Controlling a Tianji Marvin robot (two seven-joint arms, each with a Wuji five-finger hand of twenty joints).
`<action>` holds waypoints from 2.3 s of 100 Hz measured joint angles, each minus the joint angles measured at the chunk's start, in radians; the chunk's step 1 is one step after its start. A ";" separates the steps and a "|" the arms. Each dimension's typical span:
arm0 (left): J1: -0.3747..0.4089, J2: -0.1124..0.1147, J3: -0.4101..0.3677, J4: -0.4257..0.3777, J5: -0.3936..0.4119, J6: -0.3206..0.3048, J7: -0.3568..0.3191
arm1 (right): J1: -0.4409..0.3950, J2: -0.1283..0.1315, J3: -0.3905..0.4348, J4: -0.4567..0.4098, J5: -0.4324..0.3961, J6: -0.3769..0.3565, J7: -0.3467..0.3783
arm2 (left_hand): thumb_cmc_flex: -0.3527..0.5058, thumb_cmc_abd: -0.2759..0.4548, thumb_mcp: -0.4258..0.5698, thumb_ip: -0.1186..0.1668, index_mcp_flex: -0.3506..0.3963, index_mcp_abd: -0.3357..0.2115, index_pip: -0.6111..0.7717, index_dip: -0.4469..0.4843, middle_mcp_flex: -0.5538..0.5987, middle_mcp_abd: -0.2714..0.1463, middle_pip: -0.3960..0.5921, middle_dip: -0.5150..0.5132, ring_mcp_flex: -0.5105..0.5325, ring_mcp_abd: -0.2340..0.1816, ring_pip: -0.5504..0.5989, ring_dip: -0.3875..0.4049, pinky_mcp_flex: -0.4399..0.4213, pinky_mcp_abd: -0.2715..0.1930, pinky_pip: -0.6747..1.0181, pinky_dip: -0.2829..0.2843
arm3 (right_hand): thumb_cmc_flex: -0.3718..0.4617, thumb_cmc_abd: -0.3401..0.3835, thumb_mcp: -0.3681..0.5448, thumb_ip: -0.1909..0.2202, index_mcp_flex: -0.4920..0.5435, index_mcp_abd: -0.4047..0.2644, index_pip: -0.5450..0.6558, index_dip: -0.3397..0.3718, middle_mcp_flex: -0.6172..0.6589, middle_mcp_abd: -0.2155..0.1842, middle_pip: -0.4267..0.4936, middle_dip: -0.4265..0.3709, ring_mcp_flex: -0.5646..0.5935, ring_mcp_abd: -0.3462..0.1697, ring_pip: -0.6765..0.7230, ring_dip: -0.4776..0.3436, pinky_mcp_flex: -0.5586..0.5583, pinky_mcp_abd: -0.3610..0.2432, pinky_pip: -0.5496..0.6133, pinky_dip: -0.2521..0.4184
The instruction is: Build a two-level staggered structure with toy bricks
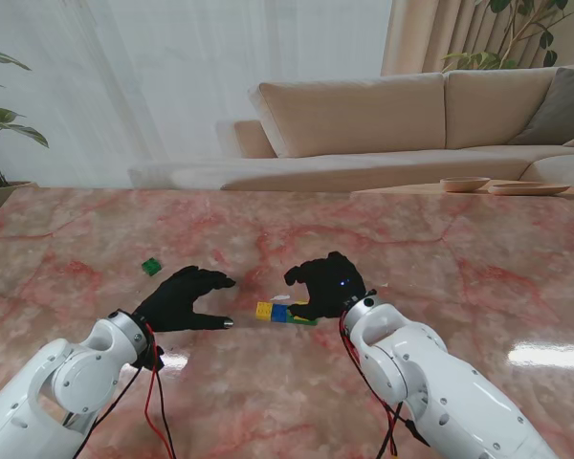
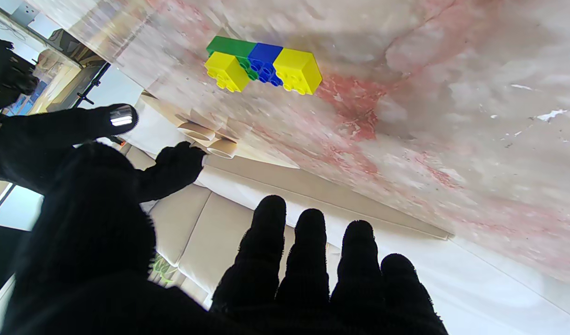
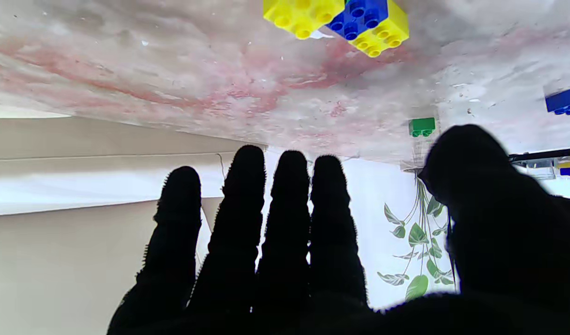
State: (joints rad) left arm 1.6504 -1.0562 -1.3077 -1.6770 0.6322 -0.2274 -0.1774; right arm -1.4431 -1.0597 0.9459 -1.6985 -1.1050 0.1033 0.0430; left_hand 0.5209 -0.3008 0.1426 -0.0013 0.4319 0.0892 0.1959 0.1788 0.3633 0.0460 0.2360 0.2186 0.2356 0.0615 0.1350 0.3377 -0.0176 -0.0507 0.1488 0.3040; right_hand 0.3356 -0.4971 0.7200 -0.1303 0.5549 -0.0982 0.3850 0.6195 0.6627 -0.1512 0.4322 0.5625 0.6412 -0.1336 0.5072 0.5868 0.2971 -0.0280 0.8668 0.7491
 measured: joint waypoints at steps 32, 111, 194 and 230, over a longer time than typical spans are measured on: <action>-0.038 -0.002 0.029 0.039 -0.045 0.011 -0.002 | 0.010 0.005 0.011 0.071 0.130 -0.009 0.038 | 0.000 0.000 0.000 0.000 0.000 0.000 0.000 0.000 0.000 0.000 0.000 0.000 0.000 0.000 0.000 0.000 0.000 -0.007 0.000 0.002 | -0.077 -0.093 -0.054 0.028 -0.217 0.139 -0.143 0.001 -0.303 0.079 0.009 -0.024 -0.211 0.011 0.042 -0.005 -0.091 0.002 -0.075 0.037; -0.095 -0.001 0.063 0.083 -0.083 0.050 -0.058 | 0.170 -0.036 -0.178 0.408 0.267 0.024 -0.144 | 0.000 0.000 0.040 0.000 0.000 0.000 0.000 0.000 -0.016 0.000 0.000 0.000 -0.008 -0.007 0.000 0.000 0.000 0.002 0.067 0.056 | 0.045 -0.092 -0.118 0.028 -0.042 -0.027 0.080 0.263 -0.091 -0.030 0.242 0.175 -0.165 -0.029 0.354 0.131 -0.079 -0.036 0.157 0.198; -0.368 0.003 0.057 0.390 0.088 0.067 -0.030 | 0.172 -0.032 -0.178 0.400 0.228 -0.007 -0.134 | -0.034 -0.115 0.380 -0.016 -0.028 -0.003 0.042 0.015 -0.127 0.000 0.011 0.131 -0.104 -0.002 0.015 0.178 -0.038 0.057 0.078 0.362 | 0.096 -0.092 -0.119 0.028 0.042 -0.063 0.122 0.240 0.044 -0.044 0.217 0.188 -0.062 -0.039 0.377 0.144 -0.029 -0.036 0.208 0.208; -0.571 0.017 0.191 0.614 0.106 0.101 -0.047 | 0.171 -0.028 -0.177 0.388 0.229 -0.006 -0.112 | 0.010 -0.179 0.813 -0.017 -0.128 -0.033 0.047 0.011 -0.154 -0.008 -0.048 0.129 -0.128 -0.002 0.033 0.180 -0.038 0.047 0.078 0.367 | 0.096 -0.092 -0.119 0.028 0.042 -0.063 0.122 0.236 0.043 -0.046 0.214 0.195 -0.062 -0.039 0.377 0.144 -0.029 -0.036 0.208 0.208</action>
State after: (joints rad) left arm 1.0793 -1.0388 -1.1171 -1.0632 0.7383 -0.1263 -0.2242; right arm -1.2720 -1.0876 0.7694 -1.3105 -0.8756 0.0973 -0.0686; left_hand 0.5313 -0.4795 0.9557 -0.0181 0.3035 0.0560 0.2428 0.1898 0.2097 0.0379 0.1883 0.3473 0.1073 0.0595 0.1682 0.5179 -0.0559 -0.0034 0.2267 0.6705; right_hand 0.4316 -0.5888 0.6006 -0.1021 0.5966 -0.1615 0.5072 0.8556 0.7059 -0.1969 0.6460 0.7580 0.5795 -0.1725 0.8841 0.7312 0.2683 -0.0645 1.0752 0.9572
